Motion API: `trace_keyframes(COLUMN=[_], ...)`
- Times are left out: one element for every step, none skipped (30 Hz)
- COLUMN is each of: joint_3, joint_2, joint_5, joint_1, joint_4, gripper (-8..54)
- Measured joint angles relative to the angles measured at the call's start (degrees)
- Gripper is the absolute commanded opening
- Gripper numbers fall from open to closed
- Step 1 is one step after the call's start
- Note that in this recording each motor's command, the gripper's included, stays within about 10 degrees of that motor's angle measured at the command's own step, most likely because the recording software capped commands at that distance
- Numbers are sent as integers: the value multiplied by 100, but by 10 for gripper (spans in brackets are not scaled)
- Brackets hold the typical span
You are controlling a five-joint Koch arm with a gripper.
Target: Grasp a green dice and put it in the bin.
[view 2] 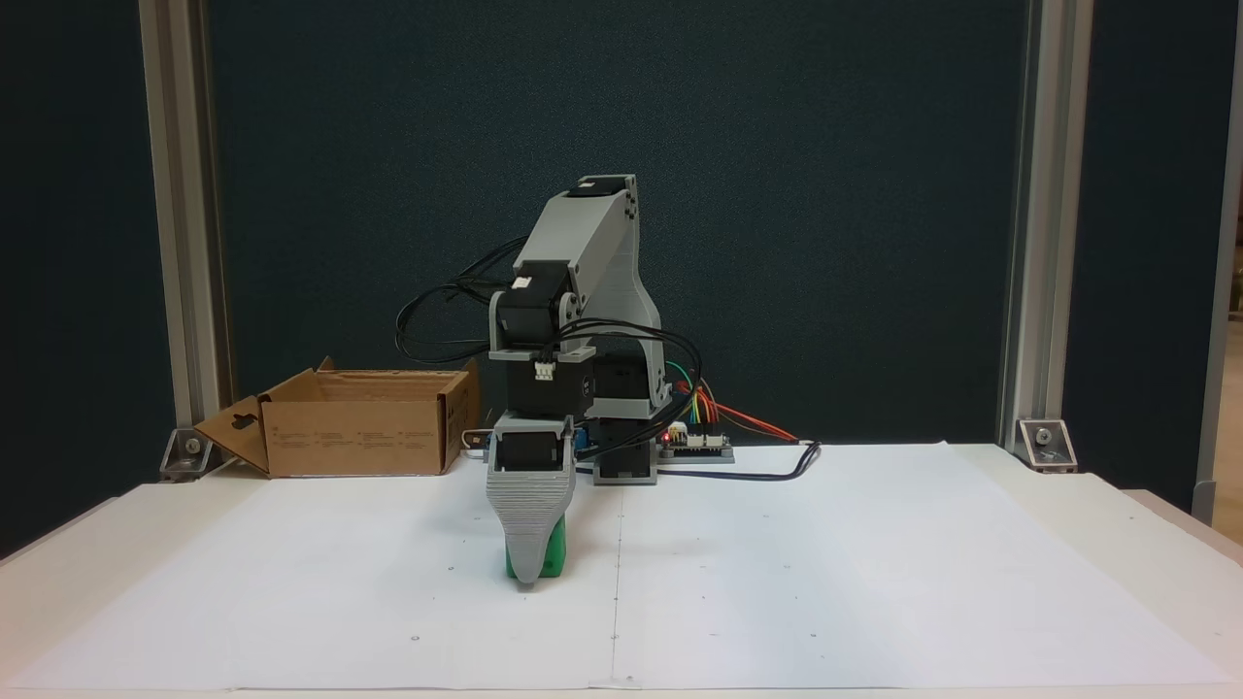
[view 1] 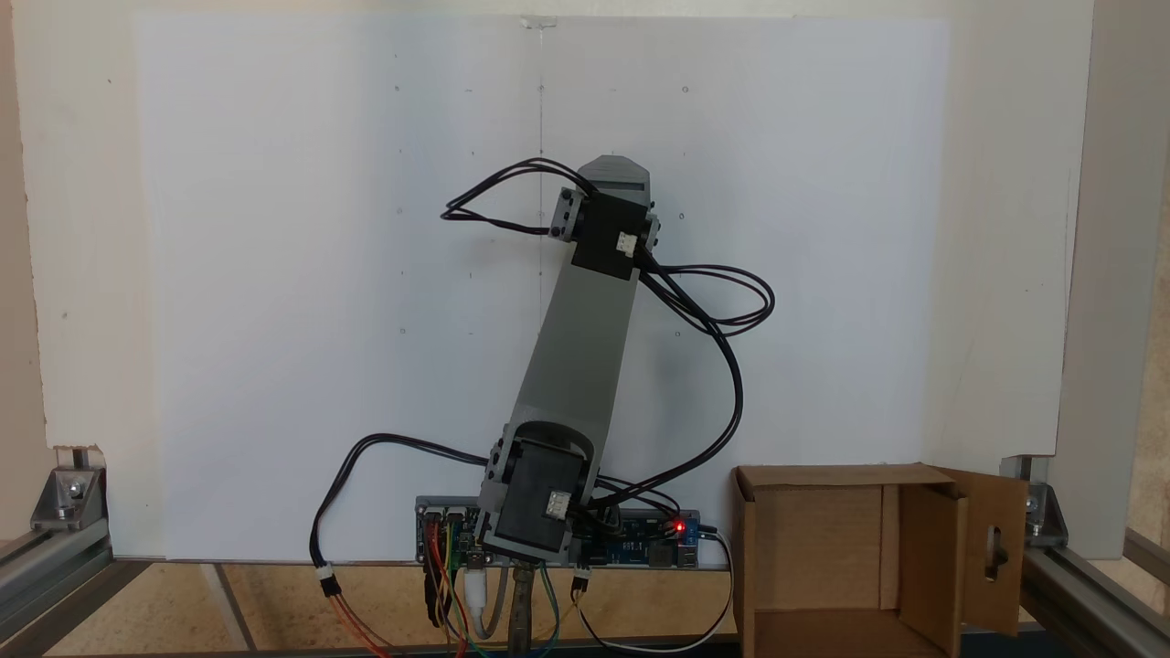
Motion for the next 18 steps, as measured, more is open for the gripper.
trace_keyframes(joint_3=[0,0,0,0,0,0,0,0,0,0,0,0,0,0,0,0,0,0], joint_2=[0,0,0,0,0,0,0,0,0,0,0,0,0,0,0,0,0,0], joint_5=[0,0,0,0,0,0,0,0,0,0,0,0,0,0,0,0,0,0], joint_1=[0,0,0,0,0,9,9,18,18,18,26,26,35,35,44,53,62,70], joint_4=[0,0,0,0,0,0,0,0,0,0,0,0,0,-9,-18,-44,-62,-70], gripper=[365,365,365,365,365,365,365,365,365,365,365,365,365,365,365,365,365,365])
